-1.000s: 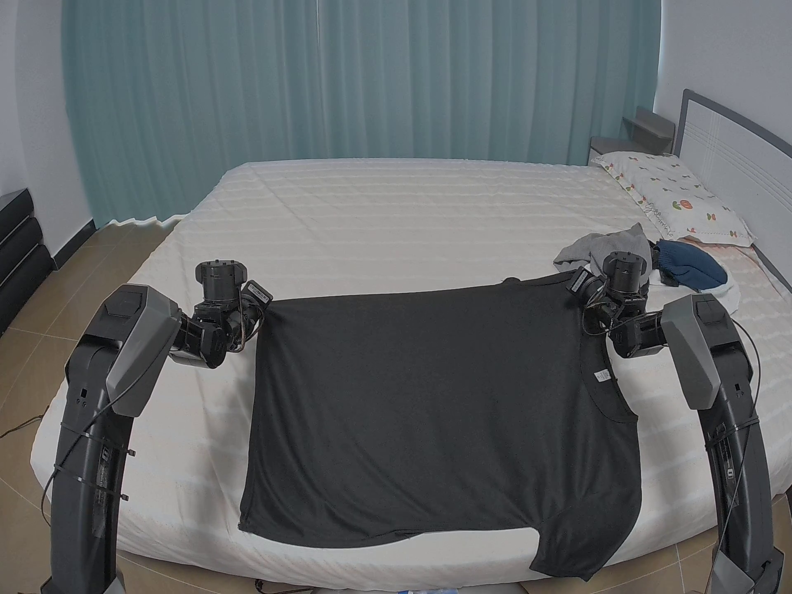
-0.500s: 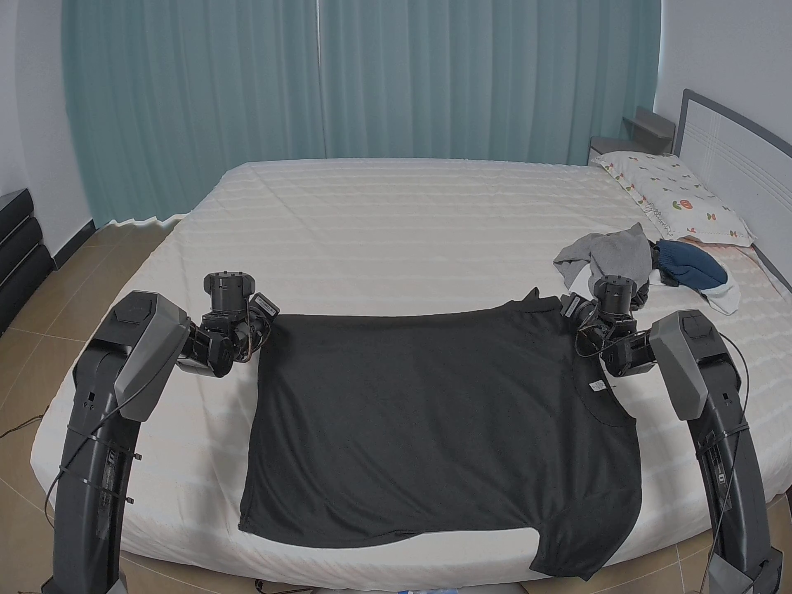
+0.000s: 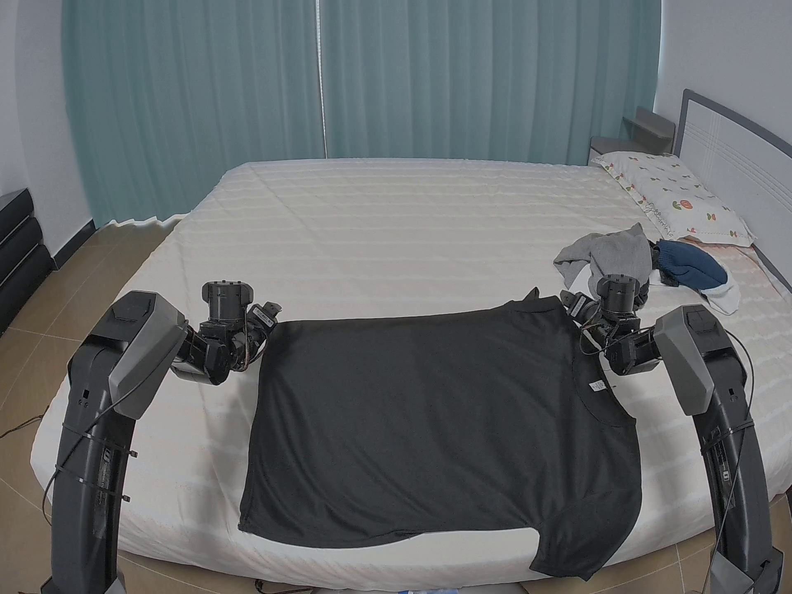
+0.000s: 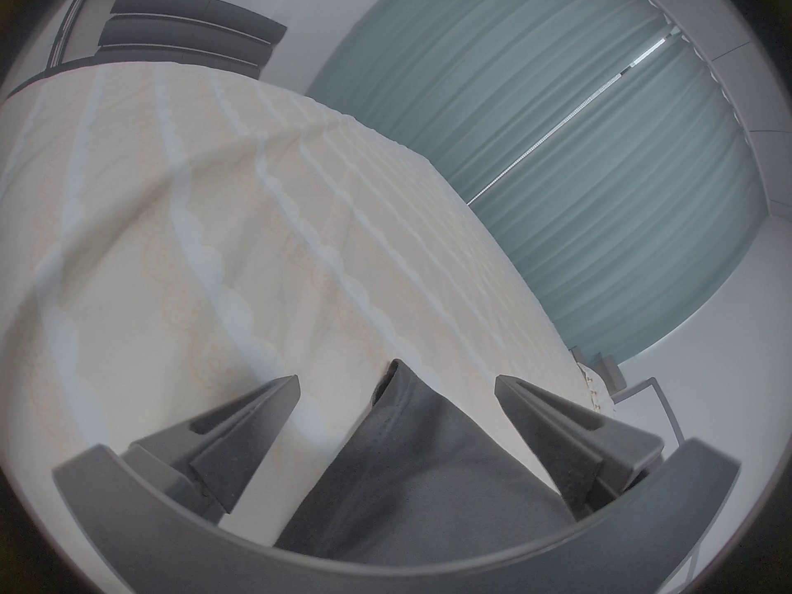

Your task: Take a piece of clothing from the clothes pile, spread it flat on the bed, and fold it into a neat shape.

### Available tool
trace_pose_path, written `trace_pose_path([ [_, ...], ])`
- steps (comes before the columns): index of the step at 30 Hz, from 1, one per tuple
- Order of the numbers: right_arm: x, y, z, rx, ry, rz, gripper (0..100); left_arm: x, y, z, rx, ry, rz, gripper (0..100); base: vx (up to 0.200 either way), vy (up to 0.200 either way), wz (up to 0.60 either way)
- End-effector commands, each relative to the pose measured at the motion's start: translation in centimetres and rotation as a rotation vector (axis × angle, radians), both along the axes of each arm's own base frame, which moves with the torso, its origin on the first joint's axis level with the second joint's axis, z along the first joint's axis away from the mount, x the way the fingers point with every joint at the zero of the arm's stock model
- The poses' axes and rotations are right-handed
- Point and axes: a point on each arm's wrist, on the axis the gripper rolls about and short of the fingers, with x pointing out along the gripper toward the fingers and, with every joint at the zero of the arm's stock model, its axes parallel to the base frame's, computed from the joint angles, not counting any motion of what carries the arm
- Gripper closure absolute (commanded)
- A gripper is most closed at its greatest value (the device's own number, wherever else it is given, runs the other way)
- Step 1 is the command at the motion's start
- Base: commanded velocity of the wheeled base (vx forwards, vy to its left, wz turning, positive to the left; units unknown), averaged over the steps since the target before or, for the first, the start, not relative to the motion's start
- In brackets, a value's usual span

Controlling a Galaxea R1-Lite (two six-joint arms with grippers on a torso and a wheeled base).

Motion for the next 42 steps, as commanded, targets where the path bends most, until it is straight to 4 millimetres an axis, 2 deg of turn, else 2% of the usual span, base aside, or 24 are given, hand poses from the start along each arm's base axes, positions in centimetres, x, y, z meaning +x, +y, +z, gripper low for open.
trace_pose_path([
  [1,-4.3,-0.1,3.4,0.018,0.033,-0.007,0,-3.3,0.9,4.5,-0.030,-0.078,0.019,0,0.000,0.000,0.00],
  [2,-5.8,-0.2,4.7,0.019,0.016,-0.008,0,-4.6,1.1,5.9,-0.040,-0.094,0.021,0,0.000,0.000,0.00],
  [4,-7.2,-0.2,5.8,0.021,0.010,-0.007,0,-5.7,1.2,7.2,-0.042,-0.102,0.013,0,0.000,0.000,0.00],
  [6,-10.0,-0.1,7.1,0.041,0.023,-0.006,0,-7.5,1.4,9.4,-0.057,-0.112,-0.011,0,0.000,0.000,0.00],
  [9,-13.8,0.1,7.7,0.097,0.072,-0.005,0,-10.7,1.6,11.0,-0.076,-0.091,-0.054,0,0.000,0.000,0.00],
  [10,-15.7,0.2,8.0,0.142,0.093,-0.009,0,-12.5,1.7,11.1,-0.086,-0.063,-0.082,0,0.000,0.000,0.00],
  [11,-15.8,0.2,8.0,0.148,0.092,-0.011,0,-12.7,1.7,11.0,-0.088,-0.060,-0.084,0,0.000,0.000,0.00],
  [14,-19.7,0.5,8.1,0.278,0.120,0.005,0,-16.9,1.7,10.9,-0.107,0.014,-0.125,0,0.000,0.000,0.00],
  [16,-20.3,0.6,8.1,0.291,0.129,0.008,0,-17.6,1.8,10.8,-0.110,0.027,-0.131,0,0.000,0.000,0.00],
  [17,-22.4,0.9,7.9,0.324,0.167,0.021,0,-19.5,1.8,10.5,-0.121,0.062,-0.148,0,0.000,0.000,0.00],
  [18,-23.4,1.0,7.9,0.338,0.182,0.027,0,-20.5,1.8,10.4,-0.124,0.081,-0.155,0,0.000,0.000,0.00],
  [19,-24.2,1.0,8.0,0.356,0.187,0.032,0,-21.5,1.8,10.3,-0.127,0.097,-0.161,0,0.000,0.000,0.00],
  [20,-24.3,1.0,8.0,0.358,0.187,0.033,0,-21.6,1.8,10.3,-0.129,0.098,-0.163,0,0.000,0.000,0.00],
  [21,-25.7,0.9,8.2,0.392,0.186,0.033,0,-23.2,1.9,10.1,-0.136,0.122,-0.175,0,0.000,0.000,0.00],
  [26,-29.9,1.6,6.8,0.410,0.280,0.055,0,-27.1,2.0,9.6,-0.182,0.180,-0.241,0,0.000,0.000,0.00],
  [32,-33.1,2.2,5.8,0.459,0.303,0.073,0,-28.9,2.1,8.9,-0.250,0.237,-0.271,0,-0.033,0.000,0.00],
  [36,-34.0,2.4,5.3,0.473,0.318,0.107,0,-29.0,2.0,8.4,-0.253,0.261,-0.274,0,-0.200,0.000,0.00],
  [42,-33.9,2.4,5.0,0.479,0.300,0.116,0,-29.3,1.9,7.8,-0.279,0.294,-0.303,0,-0.200,0.000,0.00],
])
